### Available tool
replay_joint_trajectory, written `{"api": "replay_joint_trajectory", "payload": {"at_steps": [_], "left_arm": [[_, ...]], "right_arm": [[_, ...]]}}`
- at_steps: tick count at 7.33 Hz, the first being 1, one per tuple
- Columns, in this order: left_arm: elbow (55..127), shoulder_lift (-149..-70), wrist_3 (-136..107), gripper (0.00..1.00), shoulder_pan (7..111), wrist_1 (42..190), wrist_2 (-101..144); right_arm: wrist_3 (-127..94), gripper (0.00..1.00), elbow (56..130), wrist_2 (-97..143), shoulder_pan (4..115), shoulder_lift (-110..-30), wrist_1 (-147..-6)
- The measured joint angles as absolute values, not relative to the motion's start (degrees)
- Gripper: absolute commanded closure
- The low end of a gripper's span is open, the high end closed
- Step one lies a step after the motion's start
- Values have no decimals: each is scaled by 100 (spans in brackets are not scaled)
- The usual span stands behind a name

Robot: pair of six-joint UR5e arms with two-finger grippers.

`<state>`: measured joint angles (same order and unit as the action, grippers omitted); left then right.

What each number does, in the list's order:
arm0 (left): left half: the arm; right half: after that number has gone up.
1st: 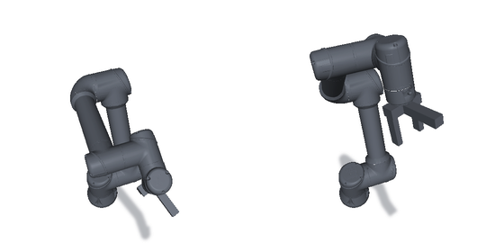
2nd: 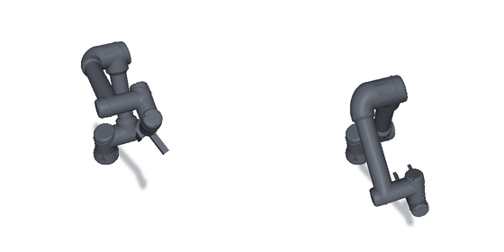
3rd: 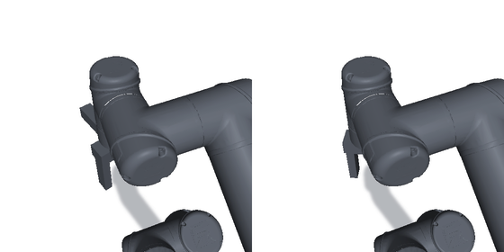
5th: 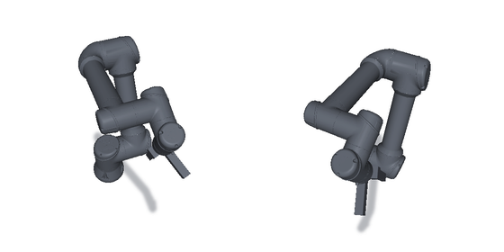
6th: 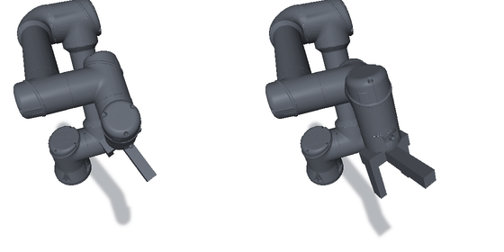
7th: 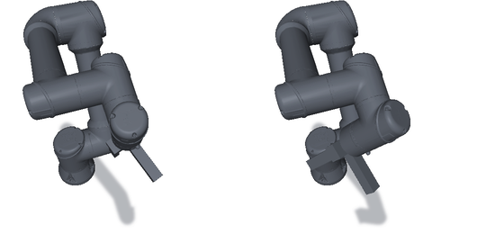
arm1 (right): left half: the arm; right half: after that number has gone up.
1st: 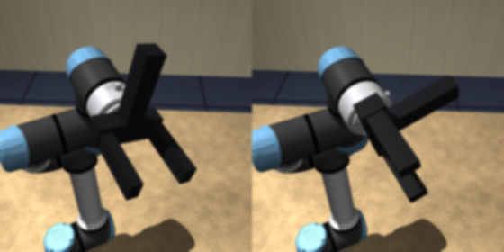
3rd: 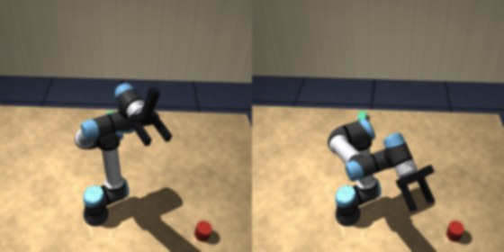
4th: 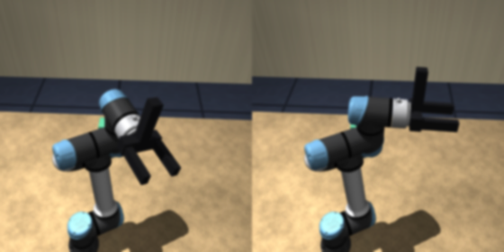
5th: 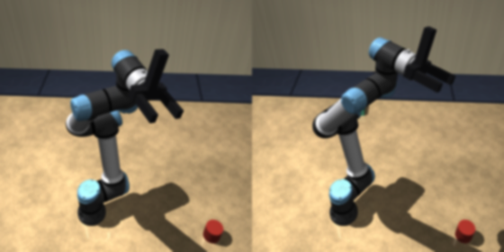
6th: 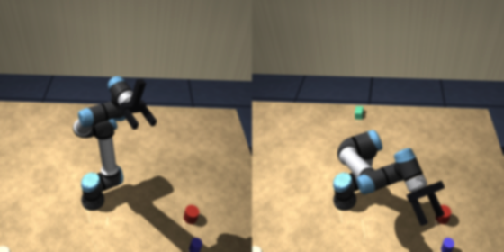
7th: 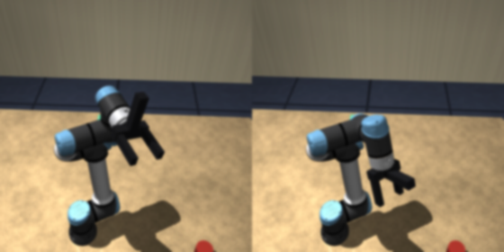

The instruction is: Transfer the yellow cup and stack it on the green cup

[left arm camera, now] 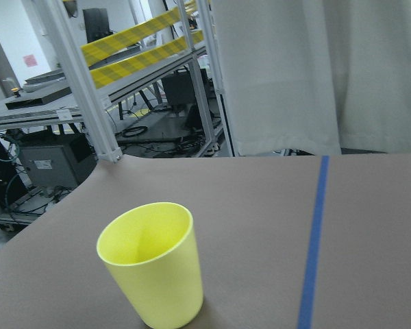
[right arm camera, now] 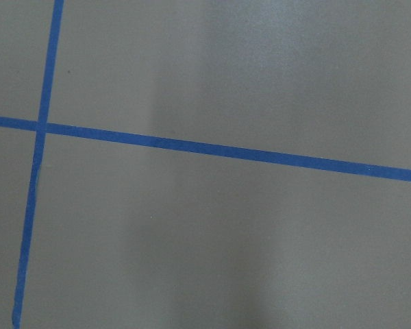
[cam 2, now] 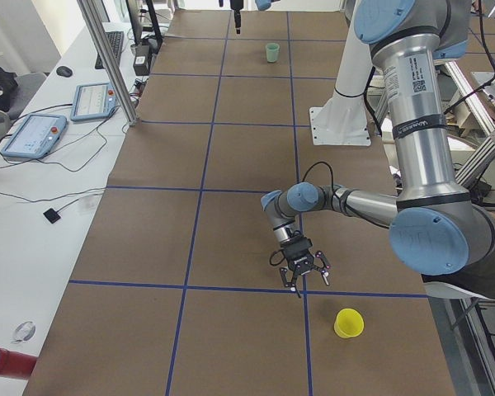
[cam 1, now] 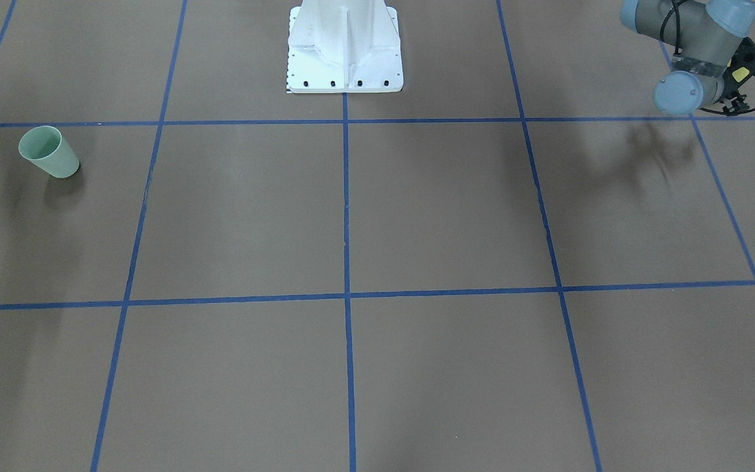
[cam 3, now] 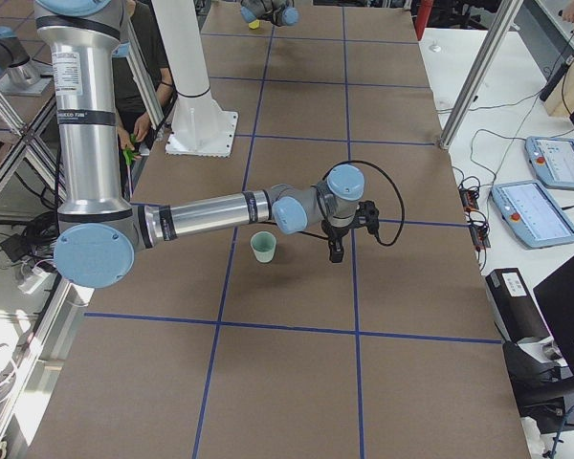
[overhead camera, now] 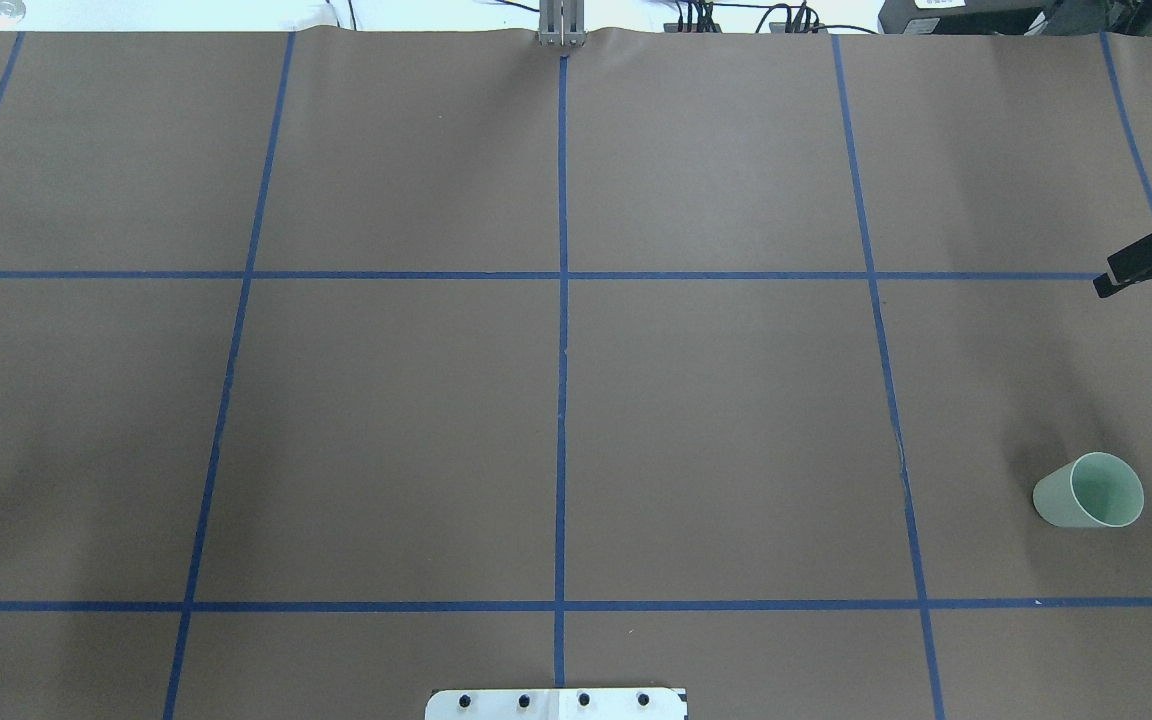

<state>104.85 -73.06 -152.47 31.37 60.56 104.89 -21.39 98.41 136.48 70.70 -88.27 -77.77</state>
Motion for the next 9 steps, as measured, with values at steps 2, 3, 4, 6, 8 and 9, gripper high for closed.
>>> {"api": "replay_joint_trajectory", "payload": {"at_steps": [2,3,4,6,8,9], "left_arm": [[10209,-7284,-15864,1,2804,6083,10768],[10044,-7284,-16072,1,2664,6191,10829],[9838,-7285,-16221,1,2544,6360,10859],[9524,-7278,-16324,1,2416,6598,10878],[9328,-7265,-16334,2,2359,6695,10883],[9249,-7262,-16336,3,2340,6757,10887]], "right_arm": [[-2142,0,9841,13629,7032,-8821,-7778],[-2143,0,9841,13625,7027,-8822,-7778],[-2144,0,9839,13624,7025,-8823,-7778],[-2144,0,9836,13623,7012,-8824,-7778],[-2146,0,9835,13621,6988,-8824,-7778],[-2156,0,9835,13619,6978,-8824,-7778]]}}
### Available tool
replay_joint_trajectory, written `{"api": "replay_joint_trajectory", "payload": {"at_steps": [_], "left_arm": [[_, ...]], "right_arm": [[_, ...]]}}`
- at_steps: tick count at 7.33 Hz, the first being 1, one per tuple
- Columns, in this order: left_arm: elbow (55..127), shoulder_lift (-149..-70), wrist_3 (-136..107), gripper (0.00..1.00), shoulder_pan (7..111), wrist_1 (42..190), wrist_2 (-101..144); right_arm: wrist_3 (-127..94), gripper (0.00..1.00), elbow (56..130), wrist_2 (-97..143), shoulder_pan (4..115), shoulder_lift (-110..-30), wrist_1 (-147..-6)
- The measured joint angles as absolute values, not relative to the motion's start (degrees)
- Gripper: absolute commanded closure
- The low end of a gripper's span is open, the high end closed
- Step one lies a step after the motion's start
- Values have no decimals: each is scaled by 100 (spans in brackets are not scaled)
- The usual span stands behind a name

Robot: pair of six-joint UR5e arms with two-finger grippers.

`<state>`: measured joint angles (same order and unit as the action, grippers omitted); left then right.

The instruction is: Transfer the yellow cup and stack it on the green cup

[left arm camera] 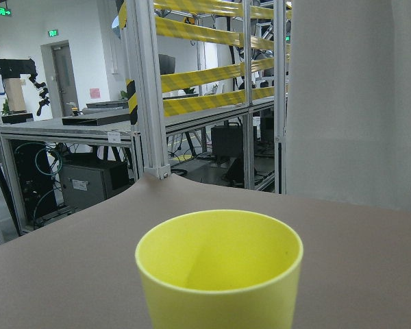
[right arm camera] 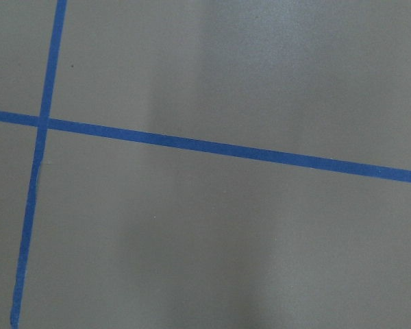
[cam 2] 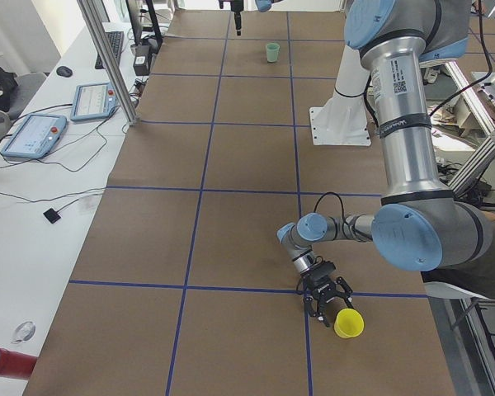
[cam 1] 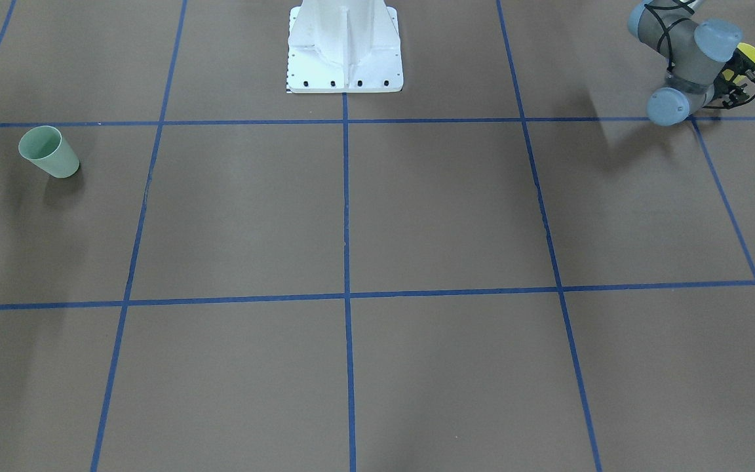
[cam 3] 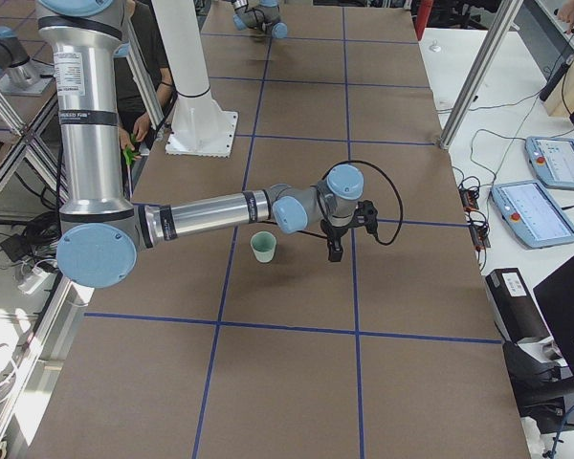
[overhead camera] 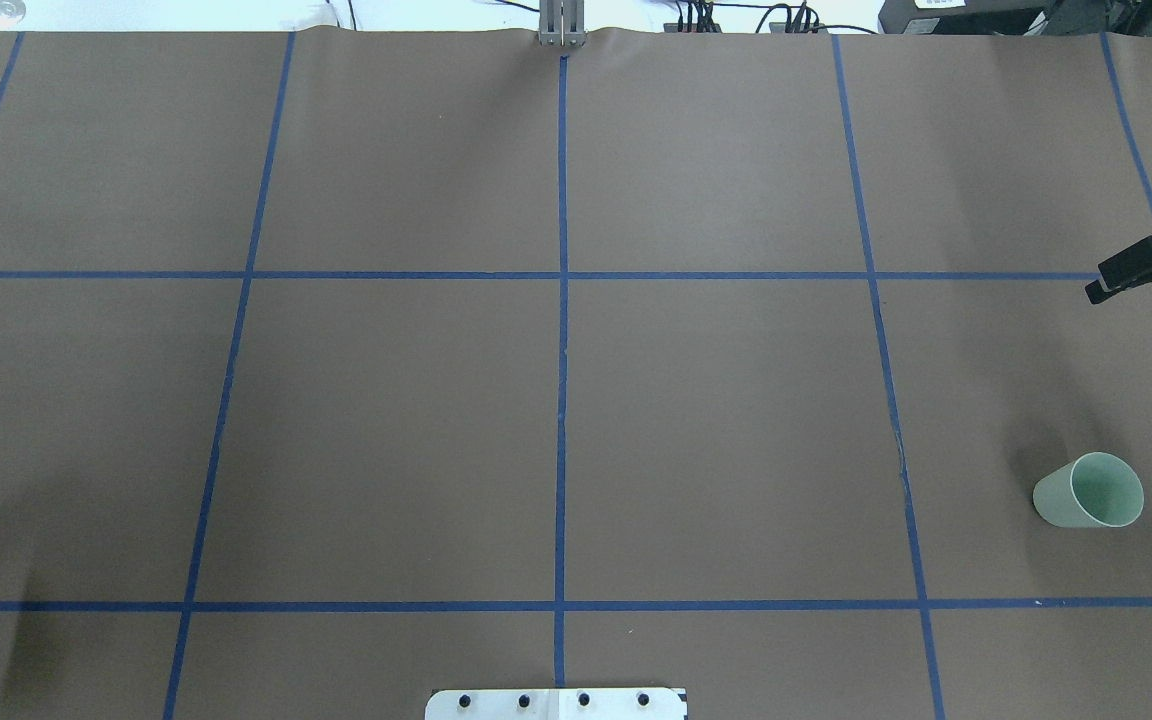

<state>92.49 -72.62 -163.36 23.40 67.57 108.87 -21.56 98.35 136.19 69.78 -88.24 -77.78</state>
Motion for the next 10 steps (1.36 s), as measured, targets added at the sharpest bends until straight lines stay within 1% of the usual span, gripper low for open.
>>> {"api": "replay_joint_trajectory", "payload": {"at_steps": [4,5,6,7,8,10], "left_arm": [[9178,-7150,-16362,10,2281,6803,10890],[9170,-7131,-16369,17,2266,6805,10889],[9162,-7117,-16372,29,2250,6809,10890],[9147,-7108,-16373,38,2237,6810,10890],[9128,-7085,-16370,43,2225,6809,10888],[9118,-6947,-16273,43,2201,6809,10852]], "right_arm": [[-2241,0,9843,13623,6944,-8823,-7778],[-2259,0,9846,13623,6936,-8819,-7778],[-2270,0,9852,13623,6931,-8817,-7778],[-2274,0,9857,13623,6928,-8816,-7778],[-2276,0,9865,13623,6926,-8816,-7778],[-2349,0,9894,13629,6919,-8803,-7777]]}}
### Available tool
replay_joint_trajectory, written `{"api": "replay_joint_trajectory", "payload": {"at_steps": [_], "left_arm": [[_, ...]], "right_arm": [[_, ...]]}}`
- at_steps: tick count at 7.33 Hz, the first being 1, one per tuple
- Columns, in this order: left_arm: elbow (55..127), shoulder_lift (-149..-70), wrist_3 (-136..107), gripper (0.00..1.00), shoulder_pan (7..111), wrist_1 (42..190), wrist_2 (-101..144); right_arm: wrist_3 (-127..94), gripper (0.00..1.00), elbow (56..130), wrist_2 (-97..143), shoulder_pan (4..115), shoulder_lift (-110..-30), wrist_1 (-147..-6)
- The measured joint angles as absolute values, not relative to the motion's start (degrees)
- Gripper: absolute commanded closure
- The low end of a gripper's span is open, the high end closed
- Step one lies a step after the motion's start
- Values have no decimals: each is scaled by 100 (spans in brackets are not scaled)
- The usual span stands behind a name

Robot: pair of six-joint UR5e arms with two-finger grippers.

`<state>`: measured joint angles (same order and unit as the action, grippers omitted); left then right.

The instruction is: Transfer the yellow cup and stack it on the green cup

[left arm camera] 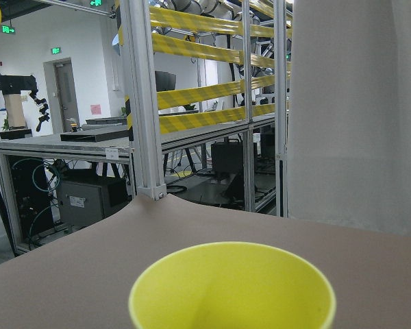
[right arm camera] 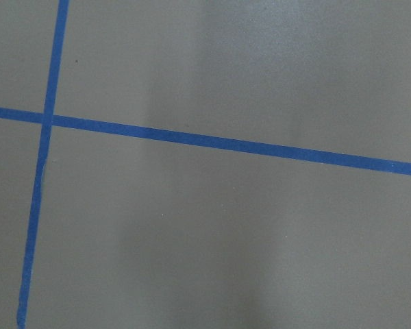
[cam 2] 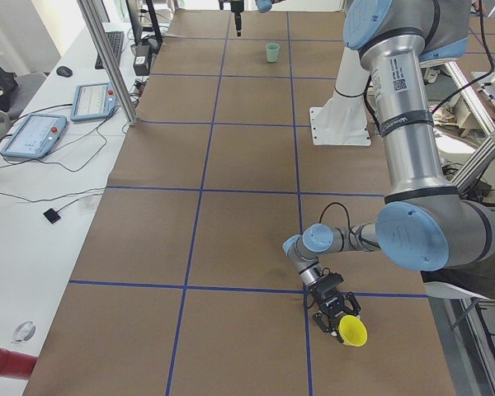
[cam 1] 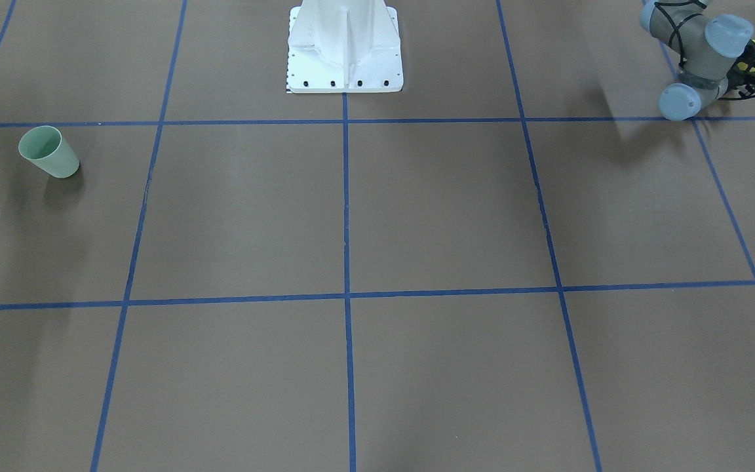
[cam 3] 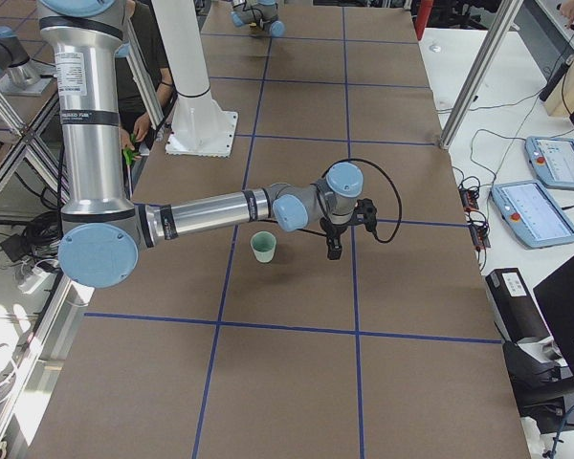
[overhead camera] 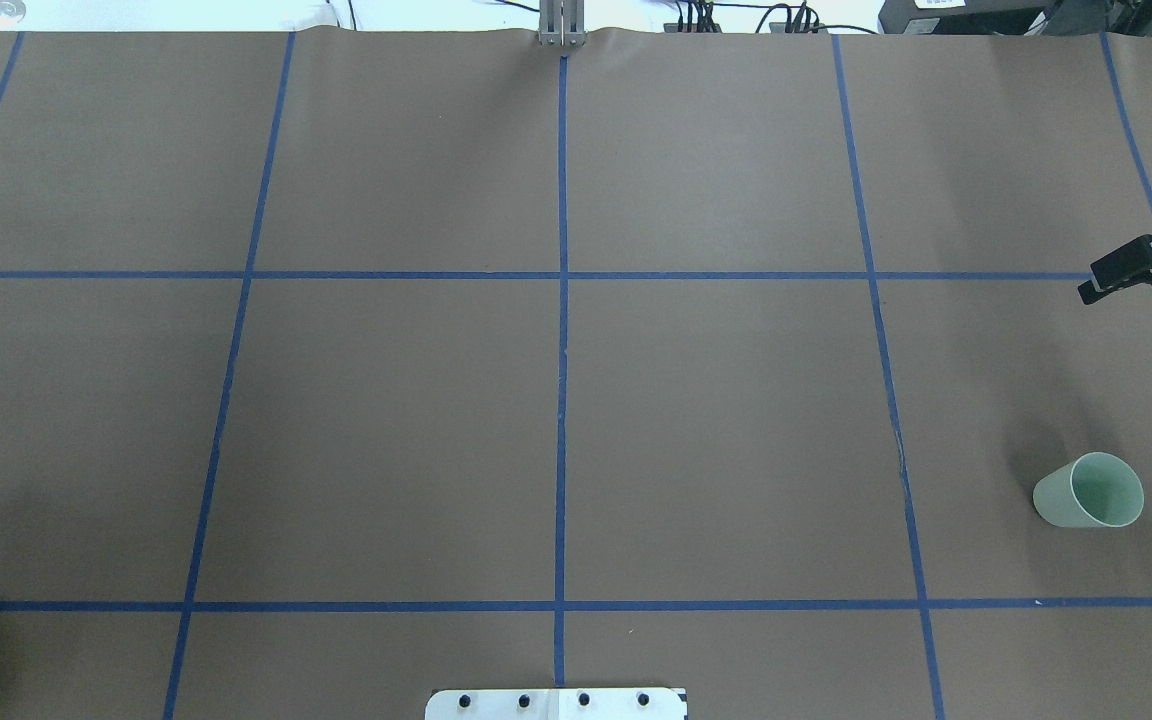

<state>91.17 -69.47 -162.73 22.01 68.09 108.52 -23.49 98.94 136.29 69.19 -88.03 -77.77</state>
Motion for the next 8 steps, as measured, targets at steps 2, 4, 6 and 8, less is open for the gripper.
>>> {"api": "replay_joint_trajectory", "payload": {"at_steps": [2,4,6,8], "left_arm": [[9136,-6776,-16001,43,2195,6804,10769],[9151,-6693,-15491,43,2233,6797,10174],[9158,-6721,-14975,43,2596,6951,8963],[9149,-6746,-14606,43,3027,7801,7458]], "right_arm": [[-2502,0,9903,13631,6903,-8706,-7776],[-2603,0,9901,13632,6894,-8608,-7778],[-2800,0,9910,13645,6891,-8539,-7778],[-2949,0,9869,13652,6877,-8452,-7780]]}}
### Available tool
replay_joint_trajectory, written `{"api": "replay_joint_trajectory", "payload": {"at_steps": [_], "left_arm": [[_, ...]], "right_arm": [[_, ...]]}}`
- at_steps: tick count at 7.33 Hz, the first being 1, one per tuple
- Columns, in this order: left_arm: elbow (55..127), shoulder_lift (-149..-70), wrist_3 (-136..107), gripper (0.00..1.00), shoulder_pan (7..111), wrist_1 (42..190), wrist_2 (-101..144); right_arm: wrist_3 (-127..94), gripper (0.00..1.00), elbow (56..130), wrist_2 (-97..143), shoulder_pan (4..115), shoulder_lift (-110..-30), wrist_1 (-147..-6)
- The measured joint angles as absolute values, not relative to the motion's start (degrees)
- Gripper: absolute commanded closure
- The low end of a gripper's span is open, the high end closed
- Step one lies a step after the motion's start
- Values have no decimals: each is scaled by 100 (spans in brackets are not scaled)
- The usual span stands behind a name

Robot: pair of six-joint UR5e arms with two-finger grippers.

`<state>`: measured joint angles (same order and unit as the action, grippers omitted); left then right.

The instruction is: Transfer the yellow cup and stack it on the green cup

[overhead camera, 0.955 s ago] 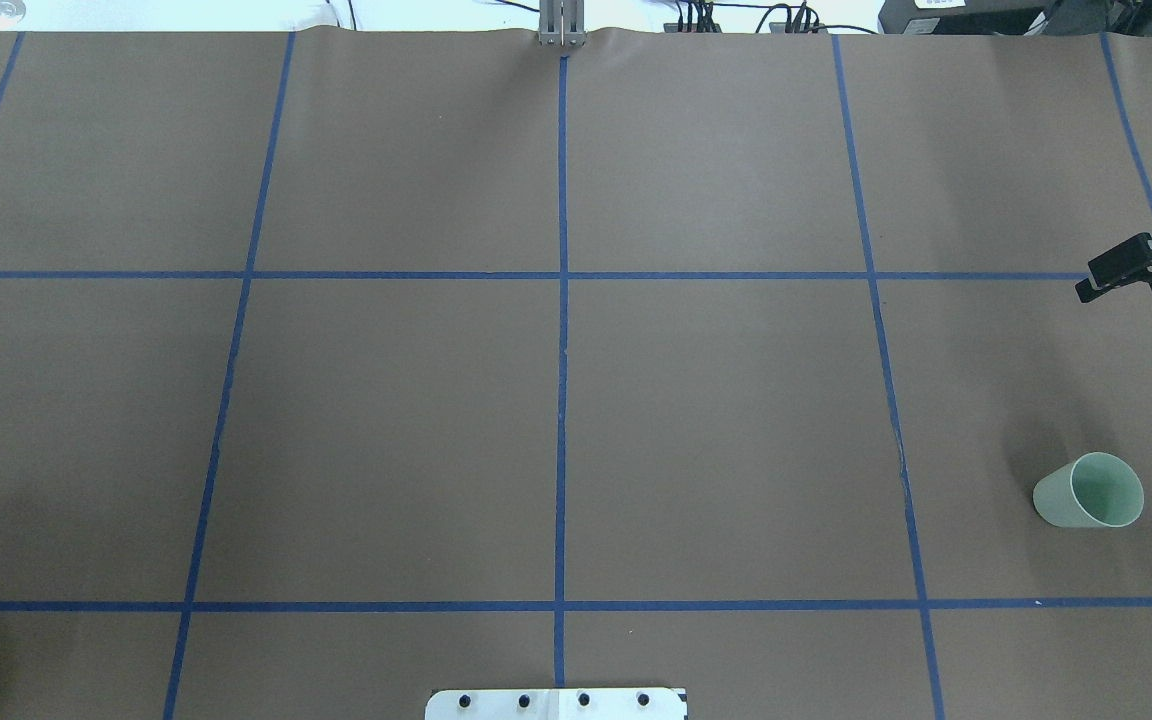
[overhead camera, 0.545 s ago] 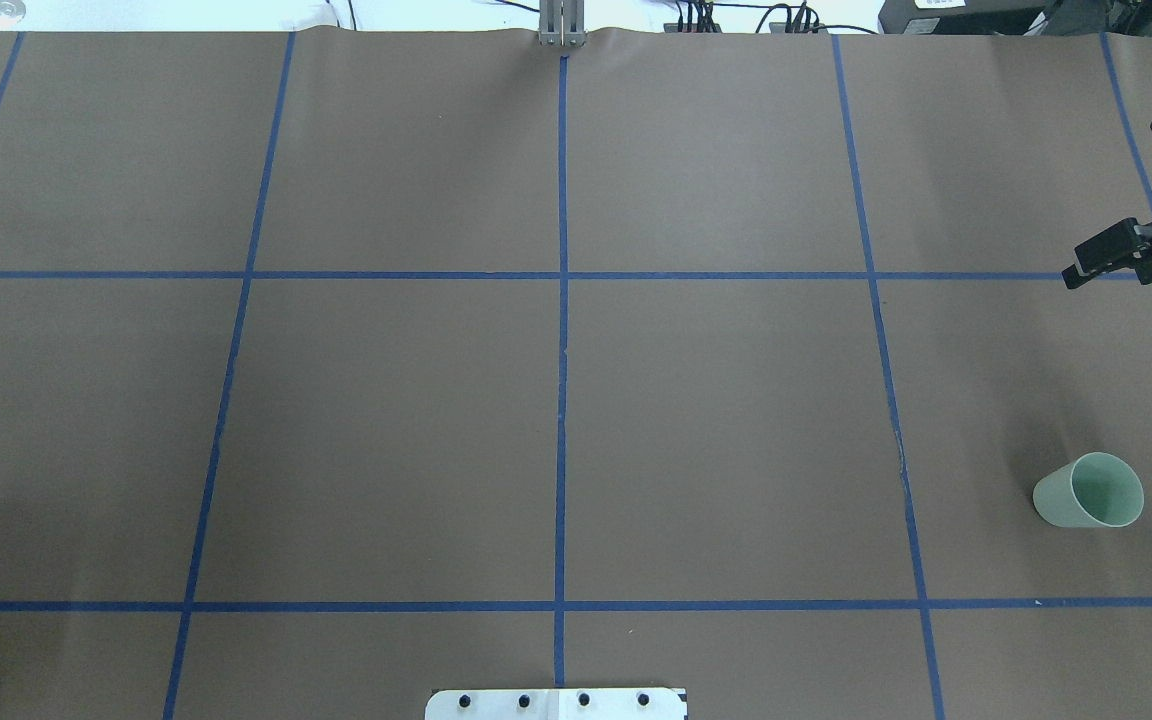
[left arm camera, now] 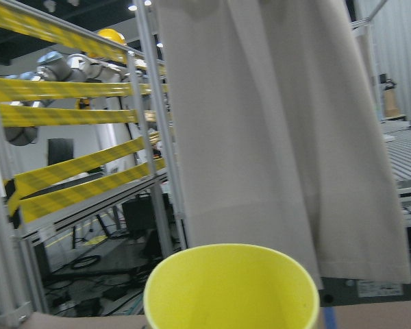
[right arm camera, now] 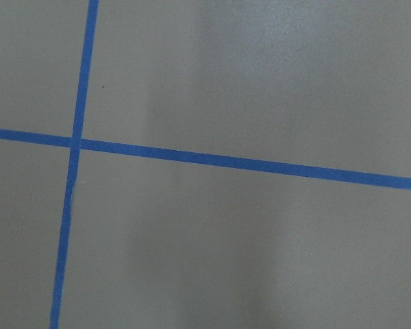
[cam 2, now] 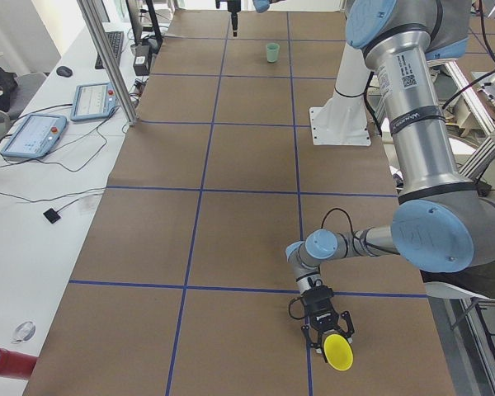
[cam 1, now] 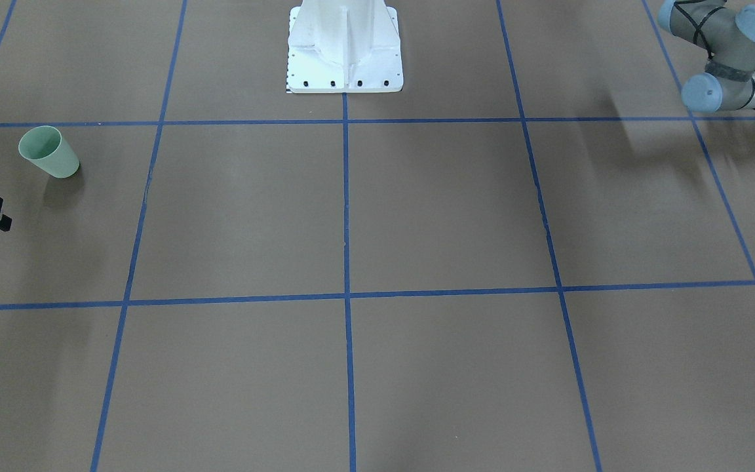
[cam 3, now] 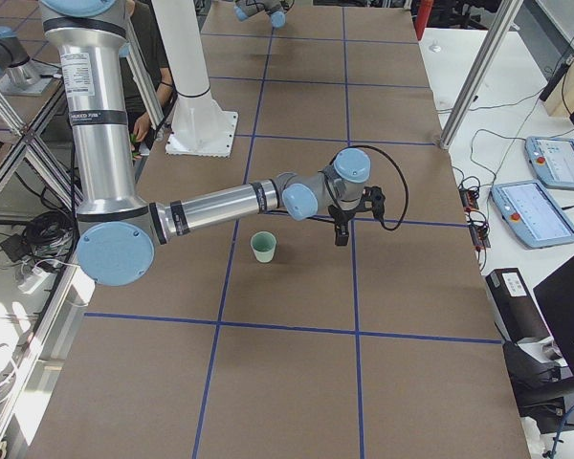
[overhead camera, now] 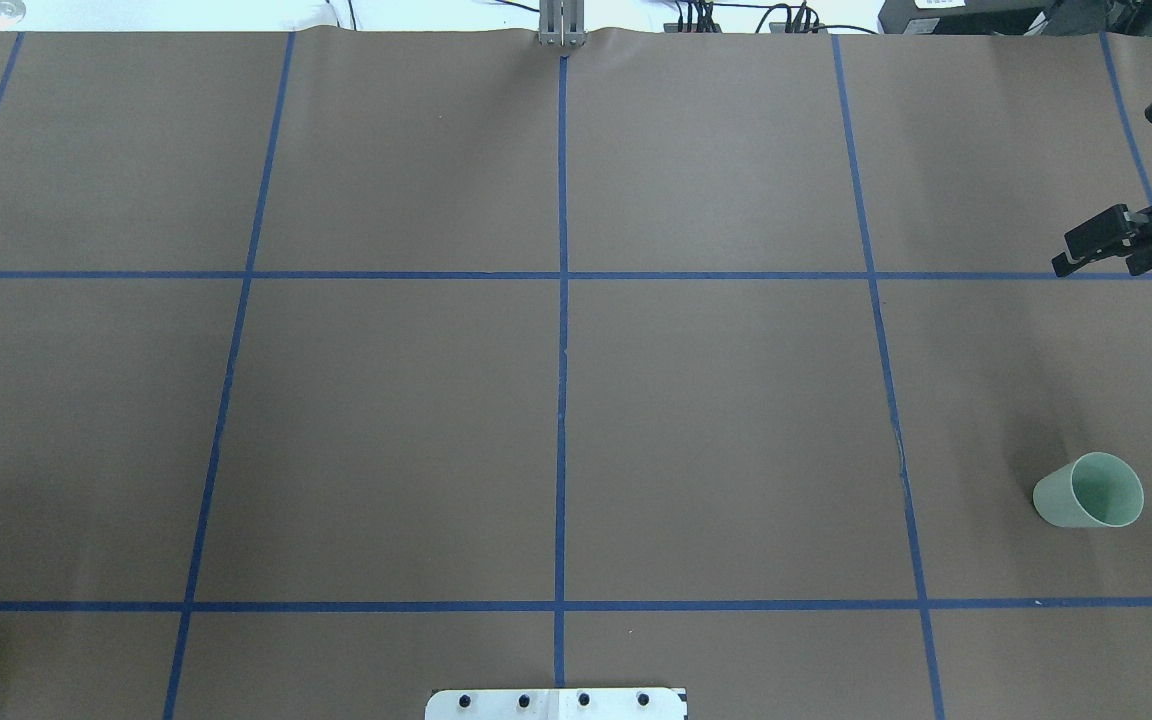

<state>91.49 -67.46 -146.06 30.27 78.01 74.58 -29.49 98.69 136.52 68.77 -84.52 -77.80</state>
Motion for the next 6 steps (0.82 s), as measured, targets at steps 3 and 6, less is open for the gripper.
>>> {"api": "replay_joint_trajectory", "payload": {"at_steps": [3,6], "left_arm": [[9142,-6768,-13362,43,3543,9635,5511],[9041,-7282,-11254,43,3745,11849,4619]], "right_arm": [[-3074,0,9816,13665,6865,-8420,-7792],[-3207,0,9790,13680,6864,-8401,-7796]]}}
